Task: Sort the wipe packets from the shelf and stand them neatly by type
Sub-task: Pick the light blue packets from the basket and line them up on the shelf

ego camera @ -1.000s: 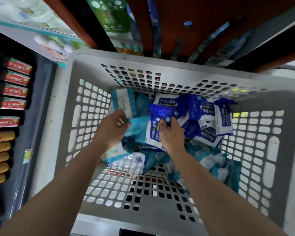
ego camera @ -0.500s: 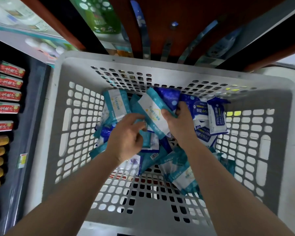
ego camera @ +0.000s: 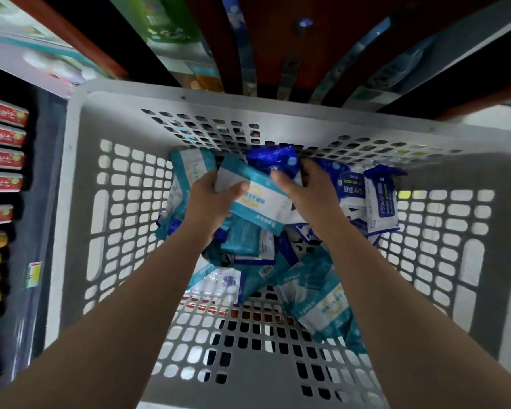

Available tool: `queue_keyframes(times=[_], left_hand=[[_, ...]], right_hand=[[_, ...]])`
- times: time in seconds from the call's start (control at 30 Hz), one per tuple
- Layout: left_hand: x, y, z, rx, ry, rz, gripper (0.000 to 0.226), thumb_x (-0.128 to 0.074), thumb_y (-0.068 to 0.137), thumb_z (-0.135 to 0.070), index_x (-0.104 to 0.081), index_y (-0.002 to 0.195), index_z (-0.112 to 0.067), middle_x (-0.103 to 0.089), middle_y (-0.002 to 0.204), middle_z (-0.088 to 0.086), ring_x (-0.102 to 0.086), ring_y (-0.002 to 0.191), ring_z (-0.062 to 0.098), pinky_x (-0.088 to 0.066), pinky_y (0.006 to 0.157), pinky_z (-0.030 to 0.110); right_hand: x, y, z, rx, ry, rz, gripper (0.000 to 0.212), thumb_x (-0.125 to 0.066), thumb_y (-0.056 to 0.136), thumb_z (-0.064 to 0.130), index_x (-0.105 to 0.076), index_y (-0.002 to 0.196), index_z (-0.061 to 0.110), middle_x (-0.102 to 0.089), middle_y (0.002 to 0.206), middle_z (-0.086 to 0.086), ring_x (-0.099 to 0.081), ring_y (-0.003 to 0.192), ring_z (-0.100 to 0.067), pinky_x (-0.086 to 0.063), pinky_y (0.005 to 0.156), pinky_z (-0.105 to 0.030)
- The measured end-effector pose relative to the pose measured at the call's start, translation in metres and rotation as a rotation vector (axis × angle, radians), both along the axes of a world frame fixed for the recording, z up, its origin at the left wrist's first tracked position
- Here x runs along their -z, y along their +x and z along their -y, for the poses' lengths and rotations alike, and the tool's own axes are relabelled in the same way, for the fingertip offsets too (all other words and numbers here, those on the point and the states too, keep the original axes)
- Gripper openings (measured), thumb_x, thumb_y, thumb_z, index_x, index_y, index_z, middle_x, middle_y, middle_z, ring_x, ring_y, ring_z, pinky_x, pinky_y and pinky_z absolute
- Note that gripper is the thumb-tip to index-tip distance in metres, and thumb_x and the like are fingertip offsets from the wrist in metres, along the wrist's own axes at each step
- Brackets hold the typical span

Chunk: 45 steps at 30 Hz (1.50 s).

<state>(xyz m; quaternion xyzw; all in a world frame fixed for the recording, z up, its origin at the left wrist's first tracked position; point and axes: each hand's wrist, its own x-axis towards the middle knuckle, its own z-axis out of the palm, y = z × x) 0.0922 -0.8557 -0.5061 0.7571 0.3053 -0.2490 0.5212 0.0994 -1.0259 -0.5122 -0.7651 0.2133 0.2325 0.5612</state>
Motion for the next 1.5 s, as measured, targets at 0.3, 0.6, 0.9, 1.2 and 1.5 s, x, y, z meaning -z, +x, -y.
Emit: queue_keyframes(times=[0.3, 0.6, 0.9, 1.2, 1.5], left_hand=[[0.013, -0.007, -0.046, 0.468, 0.617, -0.041, 0.040, -0.068, 0.085, -0.034, -0.063, 0.117, -0.011, -0.054, 0.119, 0.014, -0.053, 0.109, 0.033, -0.047, 0.090, 0.041], [0.038, -0.001, -0.052, 0.303, 0.577, -0.092, 0.040, -0.077, 0.076, -0.028, -0.066, 0.112, -0.014, -0.056, 0.125, 0.015, -0.053, 0.113, 0.033, -0.047, 0.094, 0.042], [0.036, -0.015, -0.060, 0.046, 0.395, 0.040, 0.016, -0.073, 0.063, -0.027, -0.062, 0.073, -0.021, -0.064, 0.096, 0.007, -0.063, 0.084, 0.029, -0.056, 0.073, 0.047], [0.015, -0.019, -0.066, -0.194, 0.377, 0.054, 0.013, -0.068, 0.082, -0.016, -0.059, 0.075, -0.022, -0.067, 0.079, 0.003, -0.067, 0.075, 0.026, -0.058, 0.063, 0.041], [0.015, -0.007, -0.066, -0.065, 0.337, 0.021, 0.006, -0.058, 0.089, -0.015, -0.062, 0.085, -0.018, -0.068, 0.086, 0.006, -0.067, 0.077, 0.025, -0.058, 0.066, 0.039]], right_hand=[[0.015, 0.003, -0.011, -0.429, -0.873, 0.453, 0.031, -0.071, 0.082, 0.021, -0.060, 0.109, 0.007, -0.063, 0.100, -0.015, -0.057, 0.096, -0.036, -0.046, 0.068, -0.039], [0.020, -0.040, -0.067, -0.486, -0.351, 0.205, 0.019, -0.051, 0.096, 0.017, -0.063, 0.110, 0.011, -0.070, 0.091, -0.007, -0.065, 0.079, -0.025, -0.053, 0.067, -0.037], [0.044, -0.026, -0.093, -0.471, -0.307, -0.019, 0.054, -0.045, 0.093, 0.001, -0.038, 0.145, 0.014, -0.046, 0.140, -0.010, -0.045, 0.128, -0.025, -0.039, 0.101, -0.033], [0.065, -0.035, -0.100, -0.679, -0.584, 0.284, 0.065, -0.070, 0.078, 0.006, -0.047, 0.138, 0.017, -0.041, 0.143, -0.014, -0.044, 0.120, -0.033, -0.047, 0.094, -0.044], [0.067, -0.050, -0.112, -0.735, -0.651, 0.262, 0.104, -0.087, 0.058, 0.027, -0.032, 0.144, 0.005, -0.031, 0.151, -0.016, -0.038, 0.130, -0.033, -0.036, 0.106, -0.041]])
